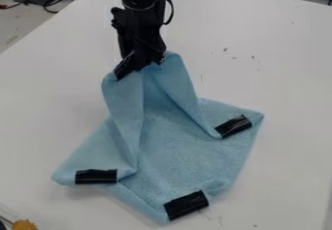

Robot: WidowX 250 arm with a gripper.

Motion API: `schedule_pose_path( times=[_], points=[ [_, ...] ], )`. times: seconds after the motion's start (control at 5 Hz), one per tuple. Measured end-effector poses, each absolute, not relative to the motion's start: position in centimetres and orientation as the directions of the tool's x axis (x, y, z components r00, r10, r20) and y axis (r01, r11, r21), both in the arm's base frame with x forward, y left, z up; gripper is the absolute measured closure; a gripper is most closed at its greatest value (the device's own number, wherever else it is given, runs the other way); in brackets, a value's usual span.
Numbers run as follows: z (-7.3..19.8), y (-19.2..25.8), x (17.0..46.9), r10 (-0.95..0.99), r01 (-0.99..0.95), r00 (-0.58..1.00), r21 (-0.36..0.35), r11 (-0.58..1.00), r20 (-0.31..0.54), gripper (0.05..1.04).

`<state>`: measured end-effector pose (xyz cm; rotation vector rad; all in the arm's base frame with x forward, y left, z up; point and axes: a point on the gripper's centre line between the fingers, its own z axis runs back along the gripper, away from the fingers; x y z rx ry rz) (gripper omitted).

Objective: Unfold the cloth from the right bottom to the left

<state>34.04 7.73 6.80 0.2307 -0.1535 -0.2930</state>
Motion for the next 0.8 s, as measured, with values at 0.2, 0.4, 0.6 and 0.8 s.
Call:
schedule_pose_path(
  times=[0.2,0.4,0.6,0.8],
  points=[
    [6.9,7.8,34.2,-0.291,0.253,0.948,0.253,0.934,0.13,0.216],
    [6.8,8.1,34.1,-0.29,0.249,0.949,0.272,0.93,0.121,0.073],
    [6.6,8.4,33.8,-0.283,0.244,0.951,0.262,0.934,0.121,0.077],
    [7.7,7.8,33.1,-0.25,0.219,0.962,0.243,0.945,0.107,0.083]
  ],
)
